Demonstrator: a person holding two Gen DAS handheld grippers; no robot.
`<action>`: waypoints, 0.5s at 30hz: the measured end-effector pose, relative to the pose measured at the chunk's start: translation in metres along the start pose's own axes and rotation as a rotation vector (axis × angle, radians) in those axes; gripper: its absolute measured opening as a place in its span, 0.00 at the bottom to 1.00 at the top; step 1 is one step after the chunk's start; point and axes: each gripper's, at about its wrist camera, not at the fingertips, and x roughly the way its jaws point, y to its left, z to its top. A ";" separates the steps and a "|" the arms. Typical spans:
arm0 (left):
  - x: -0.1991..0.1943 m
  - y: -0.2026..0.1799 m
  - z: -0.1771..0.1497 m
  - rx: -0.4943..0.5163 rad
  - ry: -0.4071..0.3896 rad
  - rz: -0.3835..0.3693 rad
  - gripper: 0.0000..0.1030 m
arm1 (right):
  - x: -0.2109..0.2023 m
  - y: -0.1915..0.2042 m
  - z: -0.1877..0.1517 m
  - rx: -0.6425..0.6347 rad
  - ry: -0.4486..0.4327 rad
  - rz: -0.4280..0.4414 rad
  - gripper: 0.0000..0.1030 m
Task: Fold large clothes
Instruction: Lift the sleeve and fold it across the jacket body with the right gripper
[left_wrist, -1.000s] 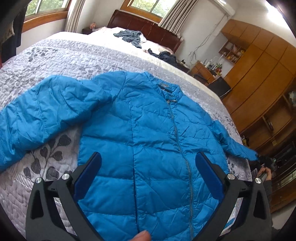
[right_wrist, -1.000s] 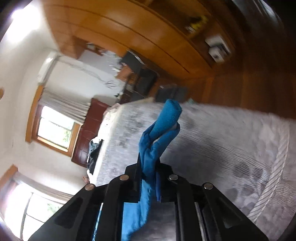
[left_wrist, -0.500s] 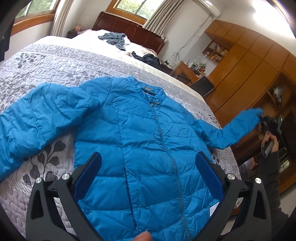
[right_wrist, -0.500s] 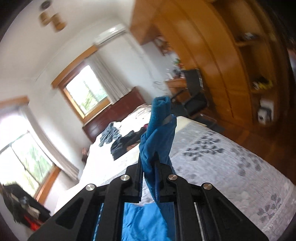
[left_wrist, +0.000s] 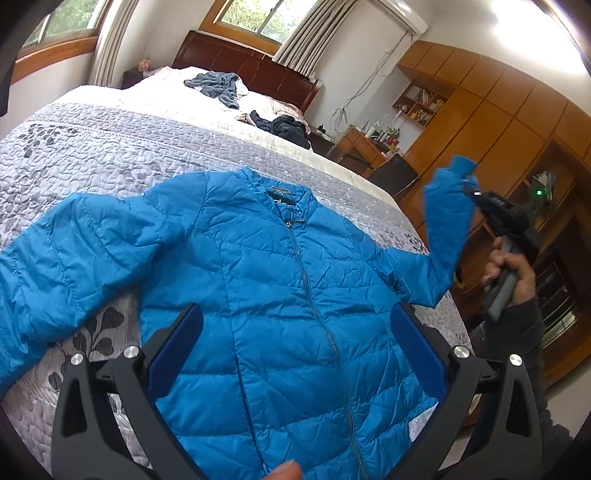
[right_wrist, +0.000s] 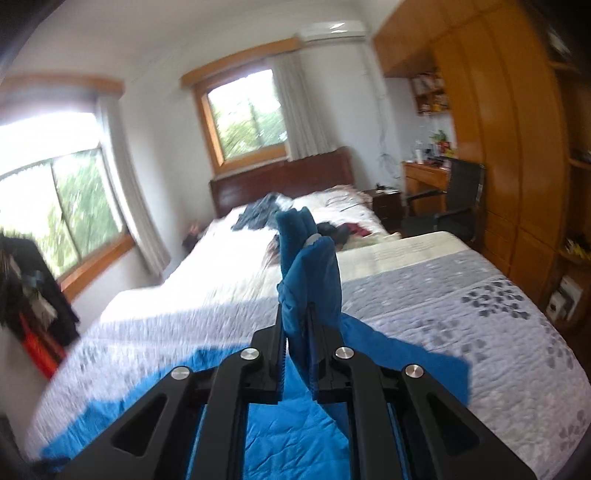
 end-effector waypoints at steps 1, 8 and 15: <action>0.003 0.000 0.002 -0.002 0.007 -0.005 0.97 | 0.009 0.015 -0.011 -0.041 0.016 -0.001 0.09; 0.032 -0.003 0.022 -0.013 0.052 -0.049 0.97 | 0.068 0.087 -0.097 -0.240 0.187 0.020 0.08; 0.090 0.005 0.043 -0.081 0.162 -0.114 0.97 | 0.111 0.111 -0.175 -0.347 0.375 0.061 0.18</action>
